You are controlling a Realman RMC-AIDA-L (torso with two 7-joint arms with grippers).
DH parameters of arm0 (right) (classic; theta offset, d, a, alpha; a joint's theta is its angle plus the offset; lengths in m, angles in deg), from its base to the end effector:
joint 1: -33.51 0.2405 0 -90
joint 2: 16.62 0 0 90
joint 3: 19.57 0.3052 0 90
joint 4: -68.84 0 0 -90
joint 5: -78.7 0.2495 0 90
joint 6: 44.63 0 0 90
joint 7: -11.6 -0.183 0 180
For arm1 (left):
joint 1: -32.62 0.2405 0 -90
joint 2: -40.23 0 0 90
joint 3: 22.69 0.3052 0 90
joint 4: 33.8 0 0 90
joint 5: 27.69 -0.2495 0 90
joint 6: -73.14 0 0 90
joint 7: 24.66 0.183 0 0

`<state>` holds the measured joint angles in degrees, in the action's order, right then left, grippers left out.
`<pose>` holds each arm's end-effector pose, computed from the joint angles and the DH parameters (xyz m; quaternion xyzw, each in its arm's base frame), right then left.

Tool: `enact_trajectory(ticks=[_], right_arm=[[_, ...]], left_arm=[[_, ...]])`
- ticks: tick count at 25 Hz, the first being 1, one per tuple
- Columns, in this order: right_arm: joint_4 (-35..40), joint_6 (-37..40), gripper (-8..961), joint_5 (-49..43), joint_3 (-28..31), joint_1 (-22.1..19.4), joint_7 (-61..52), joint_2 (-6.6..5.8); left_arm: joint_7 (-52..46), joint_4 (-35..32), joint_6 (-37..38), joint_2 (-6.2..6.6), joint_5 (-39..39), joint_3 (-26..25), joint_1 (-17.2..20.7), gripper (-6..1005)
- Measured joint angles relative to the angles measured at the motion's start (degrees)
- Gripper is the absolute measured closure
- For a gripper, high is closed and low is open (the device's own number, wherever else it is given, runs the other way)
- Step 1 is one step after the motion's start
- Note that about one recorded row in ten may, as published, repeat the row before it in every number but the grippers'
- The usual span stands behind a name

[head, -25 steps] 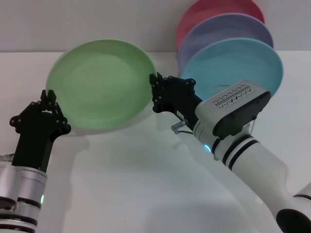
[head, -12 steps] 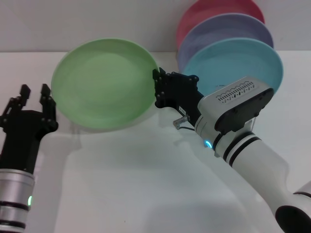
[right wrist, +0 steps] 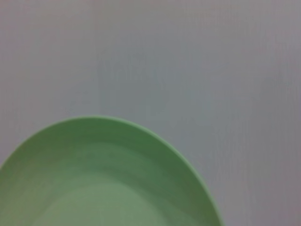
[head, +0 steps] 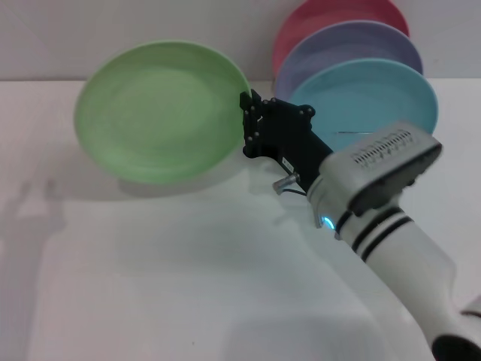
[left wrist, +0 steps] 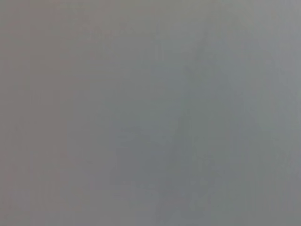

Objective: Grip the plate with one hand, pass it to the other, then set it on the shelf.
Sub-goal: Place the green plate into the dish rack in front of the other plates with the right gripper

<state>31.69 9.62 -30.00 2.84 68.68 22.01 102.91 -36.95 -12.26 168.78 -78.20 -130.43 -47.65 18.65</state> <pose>0.1955 0.4149 -0.1928 -0.7987 0.1894 0.3581 0.4449 -0.3637 0.3096 -0.0319 -0.5439 -0.2239 -0.4987 0.6367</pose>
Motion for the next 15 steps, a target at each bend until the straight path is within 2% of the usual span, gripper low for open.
enact_trajectory(ticks=[2,3,4,6,8,9,11,13,15], right_arm=[[-1.29,2.48,936,-1.96,0.20,-1.73,-0.12,-0.02],[-2.87,5.46,936,-3.56,0.33,-4.03,-0.17,-0.15],[-2.87,5.46,936,-3.56,0.33,-4.03,-0.17,-0.15],[-4.30,9.19,936,-4.68,0.37,-6.66,-0.31,-0.37],[-6.02,13.97,936,-5.58,0.38,-10.43,-0.37,-0.63],[-6.02,13.97,936,-5.58,0.38,-10.43,-0.37,-0.63],[-6.58,17.48,936,-6.45,0.41,-13.36,-0.38,-0.70],[-6.67,22.52,936,-7.11,0.48,-17.37,-0.43,-0.78],[-6.69,23.95,936,-7.32,0.48,-18.44,-0.46,-0.88]], left_arm=[[-3.55,-2.60,-0.28,0.03,0.04,-2.56,-0.81,622],[-6.43,-4.77,-0.51,0.08,0.06,-4.73,-1.46,622],[-6.43,-4.77,-0.51,0.08,0.06,-4.73,-1.46,623],[-8.75,-7.17,-0.66,0.14,0.09,-6.52,-2.34,624],[-10.06,-9.56,-1.45,0.26,0.23,-7.33,-3.37,625],[-10.06,-9.56,-1.45,0.26,0.23,-7.33,-3.37,625],[-10.26,-10.47,-2.26,0.34,0.37,-7.39,-4.02,626],[-10.29,-11.13,-3.77,0.40,0.28,-7.44,-4.82,627],[-10.29,-11.28,-4.14,0.42,0.19,-7.45,-4.96,628]])
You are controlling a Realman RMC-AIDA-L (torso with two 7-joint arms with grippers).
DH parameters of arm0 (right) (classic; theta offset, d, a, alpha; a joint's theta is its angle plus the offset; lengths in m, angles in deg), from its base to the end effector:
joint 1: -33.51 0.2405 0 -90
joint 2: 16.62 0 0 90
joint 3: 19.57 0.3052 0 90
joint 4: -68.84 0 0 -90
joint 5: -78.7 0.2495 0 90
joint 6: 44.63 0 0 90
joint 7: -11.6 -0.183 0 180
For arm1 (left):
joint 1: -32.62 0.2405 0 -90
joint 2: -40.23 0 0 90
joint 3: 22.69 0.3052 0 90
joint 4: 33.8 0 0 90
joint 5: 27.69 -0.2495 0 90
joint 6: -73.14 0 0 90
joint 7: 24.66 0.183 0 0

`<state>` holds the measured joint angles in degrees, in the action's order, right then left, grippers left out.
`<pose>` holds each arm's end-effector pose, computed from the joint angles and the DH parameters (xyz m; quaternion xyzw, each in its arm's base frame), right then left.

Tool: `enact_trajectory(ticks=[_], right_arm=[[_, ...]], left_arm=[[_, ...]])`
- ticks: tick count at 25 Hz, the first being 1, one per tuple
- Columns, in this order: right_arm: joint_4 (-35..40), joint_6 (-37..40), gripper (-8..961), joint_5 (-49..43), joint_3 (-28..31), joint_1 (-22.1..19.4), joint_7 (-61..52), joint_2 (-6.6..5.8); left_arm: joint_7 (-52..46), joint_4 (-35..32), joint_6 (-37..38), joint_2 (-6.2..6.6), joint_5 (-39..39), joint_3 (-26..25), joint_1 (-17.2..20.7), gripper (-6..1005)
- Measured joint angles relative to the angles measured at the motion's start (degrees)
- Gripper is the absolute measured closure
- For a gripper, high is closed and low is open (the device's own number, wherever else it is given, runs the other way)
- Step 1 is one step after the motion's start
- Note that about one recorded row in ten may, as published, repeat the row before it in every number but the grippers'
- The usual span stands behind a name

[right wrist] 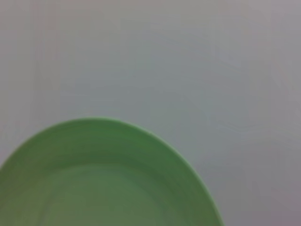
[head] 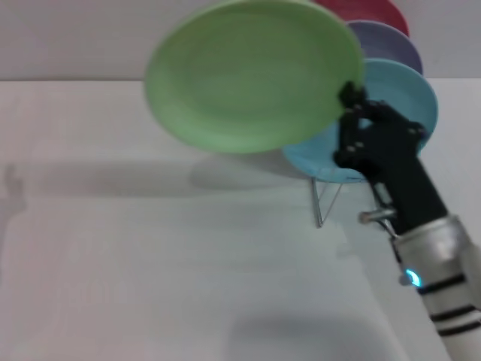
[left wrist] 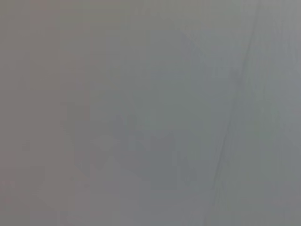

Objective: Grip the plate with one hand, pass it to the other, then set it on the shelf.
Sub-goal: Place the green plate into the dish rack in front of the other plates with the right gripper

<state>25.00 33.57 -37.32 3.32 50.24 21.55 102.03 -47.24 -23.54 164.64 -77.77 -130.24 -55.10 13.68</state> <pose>0.2341 0.3290 -0.1305 -0.6778 0.1922 0.4764 0.5260 -0.3983 0.3429 0.0104 -0.5251 -0.2370 -0.4894 0.6547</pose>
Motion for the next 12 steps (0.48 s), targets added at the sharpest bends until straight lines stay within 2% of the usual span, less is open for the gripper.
enact_trajectory(ticks=[3,6,8,9,12], right_arm=[[0.55,5.72,935,-0.61,-0.07,-3.79,-1.30,-0.86],[2.27,8.68,935,-0.72,0.04,-4.85,-4.43,-1.56],[7.10,12.01,935,-0.75,0.53,-4.87,-10.82,-2.18],[7.10,12.01,935,-0.75,0.53,-4.87,-10.82,-2.18],[13.63,14.48,935,-0.73,2.18,-4.01,-17.12,-2.18]], left_arm=[[-0.01,-0.81,-1.35,0.03,-0.06,0.10,-0.84,630],[-0.02,-0.88,-1.99,0.04,-0.09,0.24,-1.08,631],[-0.04,-0.79,-2.97,0.06,-0.11,0.46,-1.34,631],[-0.04,-0.79,-2.97,0.06,-0.11,0.46,-1.34,631],[-0.05,-0.35,-3.78,0.06,-0.12,0.57,-1.55,631]])
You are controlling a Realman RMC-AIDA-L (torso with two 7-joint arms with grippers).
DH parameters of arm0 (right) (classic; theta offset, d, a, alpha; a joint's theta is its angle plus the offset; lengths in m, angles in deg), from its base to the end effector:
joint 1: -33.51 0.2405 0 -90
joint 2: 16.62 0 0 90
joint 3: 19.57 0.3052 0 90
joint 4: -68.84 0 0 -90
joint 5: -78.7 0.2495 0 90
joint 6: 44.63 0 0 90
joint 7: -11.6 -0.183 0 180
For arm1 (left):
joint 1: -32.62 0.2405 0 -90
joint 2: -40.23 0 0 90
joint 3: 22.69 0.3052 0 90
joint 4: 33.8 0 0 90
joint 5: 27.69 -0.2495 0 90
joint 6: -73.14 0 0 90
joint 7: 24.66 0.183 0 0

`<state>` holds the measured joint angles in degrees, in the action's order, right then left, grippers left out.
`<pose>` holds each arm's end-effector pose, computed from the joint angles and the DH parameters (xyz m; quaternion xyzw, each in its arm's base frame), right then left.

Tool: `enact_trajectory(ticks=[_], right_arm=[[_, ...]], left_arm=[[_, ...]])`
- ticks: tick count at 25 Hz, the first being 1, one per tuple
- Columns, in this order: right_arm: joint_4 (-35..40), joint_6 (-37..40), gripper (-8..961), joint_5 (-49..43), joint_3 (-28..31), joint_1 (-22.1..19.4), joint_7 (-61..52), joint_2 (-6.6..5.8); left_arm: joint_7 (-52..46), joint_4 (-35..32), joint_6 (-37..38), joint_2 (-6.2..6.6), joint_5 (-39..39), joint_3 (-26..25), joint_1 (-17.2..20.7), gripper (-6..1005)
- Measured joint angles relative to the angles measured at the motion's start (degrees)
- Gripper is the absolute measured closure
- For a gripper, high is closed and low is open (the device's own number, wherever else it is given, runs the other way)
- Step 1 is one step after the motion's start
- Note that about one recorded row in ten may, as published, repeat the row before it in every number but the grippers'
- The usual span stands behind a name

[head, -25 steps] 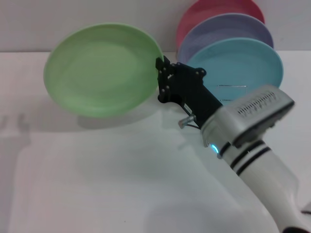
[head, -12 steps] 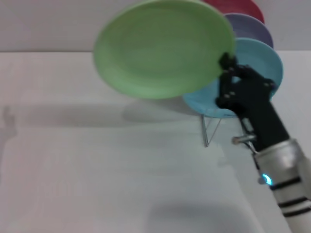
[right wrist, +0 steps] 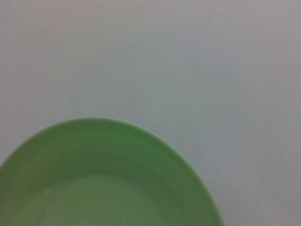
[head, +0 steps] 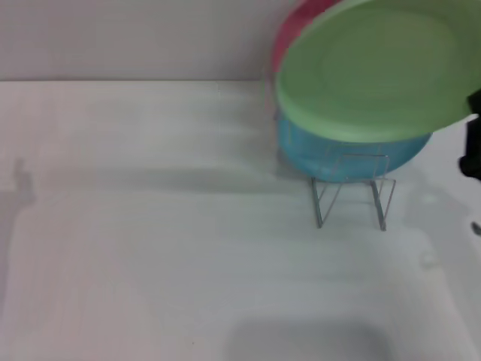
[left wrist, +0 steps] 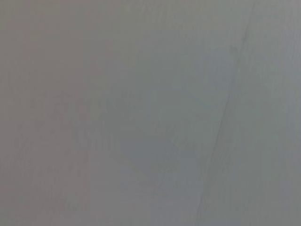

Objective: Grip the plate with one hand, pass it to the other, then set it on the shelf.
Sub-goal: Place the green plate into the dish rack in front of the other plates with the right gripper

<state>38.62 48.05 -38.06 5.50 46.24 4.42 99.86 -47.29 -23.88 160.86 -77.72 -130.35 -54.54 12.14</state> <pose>0.3158 0.3065 -0.0640 -0.6184 0.1924 0.5173 0.5595 -0.3978 0.3575 0.0025 -0.5404 -0.2542 -0.4764 0.6453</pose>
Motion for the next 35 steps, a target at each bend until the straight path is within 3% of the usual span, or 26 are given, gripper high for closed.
enact_trajectory(ticks=[1,7,11,35], right_arm=[[4.10,1.04,935,0.00,0.57,1.05,-3.11,0.08],[12.25,1.79,935,0.29,1.22,3.99,-9.82,0.44],[19.30,1.99,935,0.42,1.39,5.83,-14.60,1.97],[20.85,-0.10,935,0.19,0.64,4.62,-15.15,2.76]], left_arm=[[-0.01,0.22,-0.33,0.00,0.01,0.00,-0.22,631],[-0.03,0.44,-1.15,-0.09,0.01,-0.01,-1.56,631],[0.02,1.22,-2.74,-0.20,-0.01,-0.04,-3.00,630],[0.13,2.55,-2.84,-0.20,-1.28,0.07,-4.27,630]])
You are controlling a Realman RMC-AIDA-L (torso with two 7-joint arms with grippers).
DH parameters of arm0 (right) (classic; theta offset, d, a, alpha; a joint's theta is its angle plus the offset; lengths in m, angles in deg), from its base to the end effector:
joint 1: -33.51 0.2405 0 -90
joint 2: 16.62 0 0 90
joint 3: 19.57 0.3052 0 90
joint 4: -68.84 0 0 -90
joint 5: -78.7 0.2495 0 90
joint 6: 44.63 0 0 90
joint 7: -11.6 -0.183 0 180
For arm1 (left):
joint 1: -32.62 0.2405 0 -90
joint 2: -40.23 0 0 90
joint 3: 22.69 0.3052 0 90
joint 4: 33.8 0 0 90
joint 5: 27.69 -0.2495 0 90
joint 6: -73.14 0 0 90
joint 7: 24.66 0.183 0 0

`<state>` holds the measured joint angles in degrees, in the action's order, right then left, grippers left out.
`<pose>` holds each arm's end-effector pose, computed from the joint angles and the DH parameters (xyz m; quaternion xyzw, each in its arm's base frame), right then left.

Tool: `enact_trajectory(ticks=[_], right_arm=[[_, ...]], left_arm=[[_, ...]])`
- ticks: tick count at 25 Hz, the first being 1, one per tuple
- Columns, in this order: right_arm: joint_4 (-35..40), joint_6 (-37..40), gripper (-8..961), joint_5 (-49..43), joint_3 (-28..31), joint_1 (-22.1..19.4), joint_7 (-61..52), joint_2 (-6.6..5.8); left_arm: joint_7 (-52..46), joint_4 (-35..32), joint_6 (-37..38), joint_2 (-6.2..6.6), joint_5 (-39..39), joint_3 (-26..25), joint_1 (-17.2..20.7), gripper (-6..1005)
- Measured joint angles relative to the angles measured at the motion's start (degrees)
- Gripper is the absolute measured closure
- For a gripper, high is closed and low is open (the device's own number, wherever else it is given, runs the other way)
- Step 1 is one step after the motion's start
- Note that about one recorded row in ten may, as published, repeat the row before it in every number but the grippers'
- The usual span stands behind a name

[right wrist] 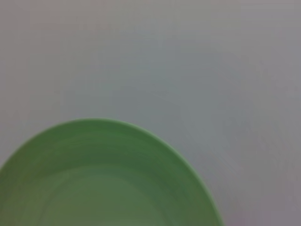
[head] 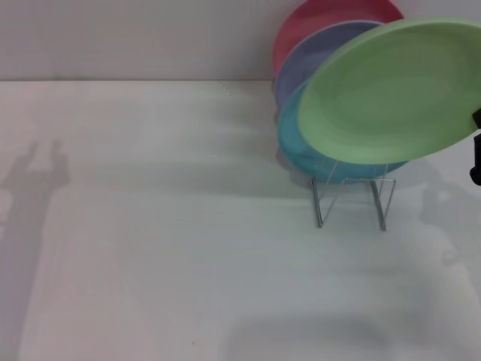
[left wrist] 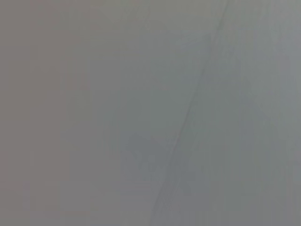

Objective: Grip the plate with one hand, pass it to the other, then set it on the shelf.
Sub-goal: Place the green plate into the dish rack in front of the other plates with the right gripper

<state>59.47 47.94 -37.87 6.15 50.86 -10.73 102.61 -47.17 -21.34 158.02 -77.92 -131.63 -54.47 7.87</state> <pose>0.3647 0.3228 -0.0507 -0.6529 0.2155 0.4818 0.5433 -0.3630 0.3911 -0.0145 -0.5587 -0.2583 -0.5012 0.6082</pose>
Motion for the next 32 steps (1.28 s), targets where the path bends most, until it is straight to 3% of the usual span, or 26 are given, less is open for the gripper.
enact_trajectory(ticks=[32], right_arm=[[-0.74,-3.42,935,-0.16,-1.57,-0.80,3.65,0.30]], left_arm=[[-2.46,-0.11,3.53,0.20,-1.71,0.00,1.04,631]])
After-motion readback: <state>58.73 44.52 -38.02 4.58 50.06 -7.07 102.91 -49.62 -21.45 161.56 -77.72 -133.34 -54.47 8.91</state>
